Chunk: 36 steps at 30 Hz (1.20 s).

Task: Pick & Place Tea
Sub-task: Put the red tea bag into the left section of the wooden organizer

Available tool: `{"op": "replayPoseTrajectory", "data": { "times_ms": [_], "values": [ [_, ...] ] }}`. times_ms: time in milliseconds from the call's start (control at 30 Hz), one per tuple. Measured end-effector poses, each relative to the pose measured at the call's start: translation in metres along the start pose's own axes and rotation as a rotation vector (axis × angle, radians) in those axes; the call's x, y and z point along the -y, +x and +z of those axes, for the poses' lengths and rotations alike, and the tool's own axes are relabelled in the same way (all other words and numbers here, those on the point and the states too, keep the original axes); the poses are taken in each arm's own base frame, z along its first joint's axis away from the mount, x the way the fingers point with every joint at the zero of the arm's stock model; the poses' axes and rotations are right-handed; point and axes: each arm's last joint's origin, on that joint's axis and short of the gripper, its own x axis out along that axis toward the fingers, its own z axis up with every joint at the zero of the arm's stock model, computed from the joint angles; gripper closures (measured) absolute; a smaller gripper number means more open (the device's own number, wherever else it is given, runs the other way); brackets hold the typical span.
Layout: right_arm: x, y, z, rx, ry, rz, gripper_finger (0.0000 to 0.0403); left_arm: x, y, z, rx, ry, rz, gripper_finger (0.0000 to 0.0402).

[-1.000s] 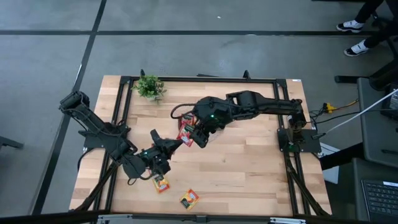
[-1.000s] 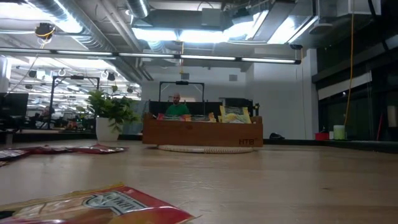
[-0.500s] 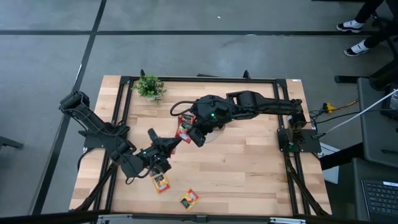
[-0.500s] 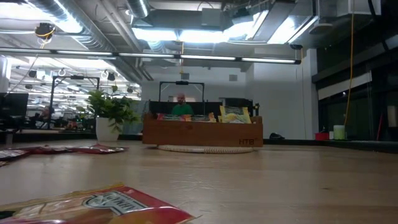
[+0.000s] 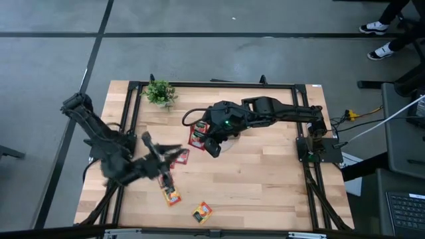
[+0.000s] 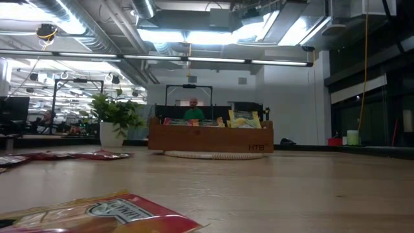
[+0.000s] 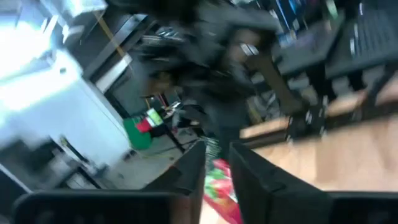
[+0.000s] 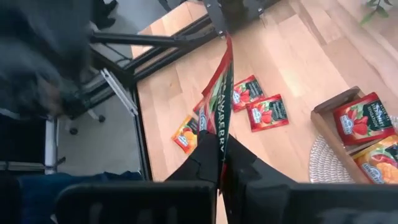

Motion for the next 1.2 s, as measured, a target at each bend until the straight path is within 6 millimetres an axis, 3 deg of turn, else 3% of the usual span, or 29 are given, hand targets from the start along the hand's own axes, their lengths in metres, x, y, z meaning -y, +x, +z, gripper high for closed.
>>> {"op": "replayPoseTrajectory", "data": {
  "times_ms": [267, 567, 1033, 1200],
  "values": [
    [-0.002, 0.0, -0.004, -0.069, -0.115, 0.075, 0.0398, -0.071, -0.016, 0.017, 0.002, -0.443, 0.079, 0.0226],
    [-0.004, 0.0, -0.009, -0.095, -0.196, 0.057, 0.0398, -0.128, -0.021, 0.054, -0.002, -0.592, 0.122, 0.0145],
    [-0.004, 0.0, -0.009, -0.09, -0.253, 0.057, 0.0399, -0.162, -0.043, 0.083, -0.034, -0.755, 0.061, 0.0135],
    [-0.004, 0.0, -0.008, -0.08, -0.255, 0.059, 0.0399, -0.174, -0.048, 0.095, 0.05, -0.835, -0.029, 0.0136]
  ]
}}
